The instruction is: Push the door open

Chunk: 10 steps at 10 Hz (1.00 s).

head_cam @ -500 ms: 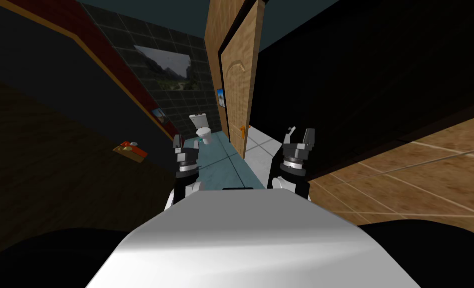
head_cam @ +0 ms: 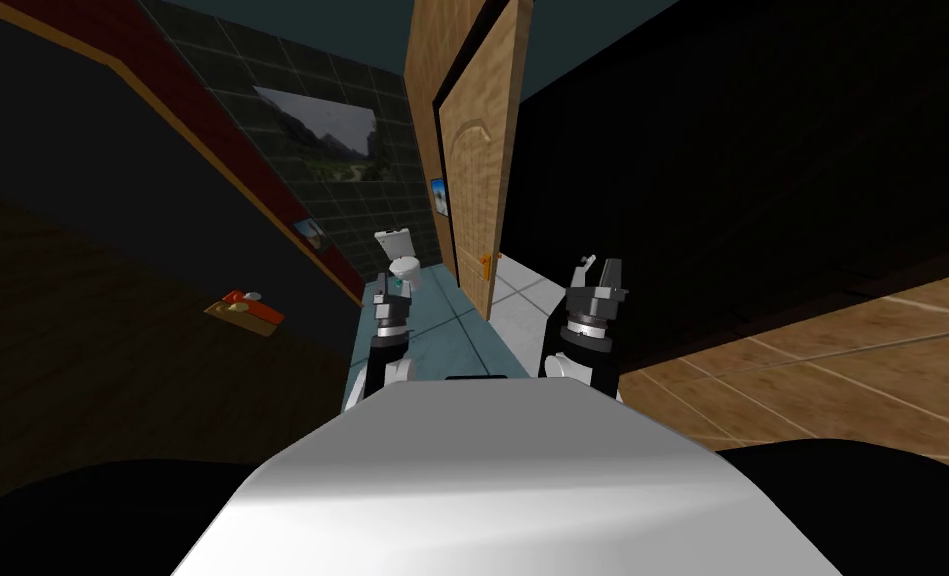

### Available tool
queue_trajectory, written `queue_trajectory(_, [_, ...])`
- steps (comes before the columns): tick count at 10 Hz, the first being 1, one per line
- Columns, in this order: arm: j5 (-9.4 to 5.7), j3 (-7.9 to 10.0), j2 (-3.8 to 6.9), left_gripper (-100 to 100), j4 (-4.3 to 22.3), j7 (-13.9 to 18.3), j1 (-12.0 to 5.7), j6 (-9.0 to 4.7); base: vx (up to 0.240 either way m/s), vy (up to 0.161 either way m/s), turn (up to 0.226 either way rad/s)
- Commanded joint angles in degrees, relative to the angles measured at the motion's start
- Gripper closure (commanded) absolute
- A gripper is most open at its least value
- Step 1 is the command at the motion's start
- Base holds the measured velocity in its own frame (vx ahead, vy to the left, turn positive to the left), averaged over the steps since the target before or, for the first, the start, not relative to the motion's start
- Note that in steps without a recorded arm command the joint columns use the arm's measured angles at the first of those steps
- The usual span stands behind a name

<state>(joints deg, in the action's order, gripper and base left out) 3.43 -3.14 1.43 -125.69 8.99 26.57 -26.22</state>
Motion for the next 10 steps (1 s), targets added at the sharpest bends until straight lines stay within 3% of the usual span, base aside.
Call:
queue_trajectory(1, [0.59,-1.41,0.56,-100,2.51,0.54,-1.64,0.28,0.166,0.091,-0.060])
queue_trajectory(10, [2.53,-6.10,2.37,-100,14.65,2.98,-9.28,0.42,0.102,0.058,-0.046])
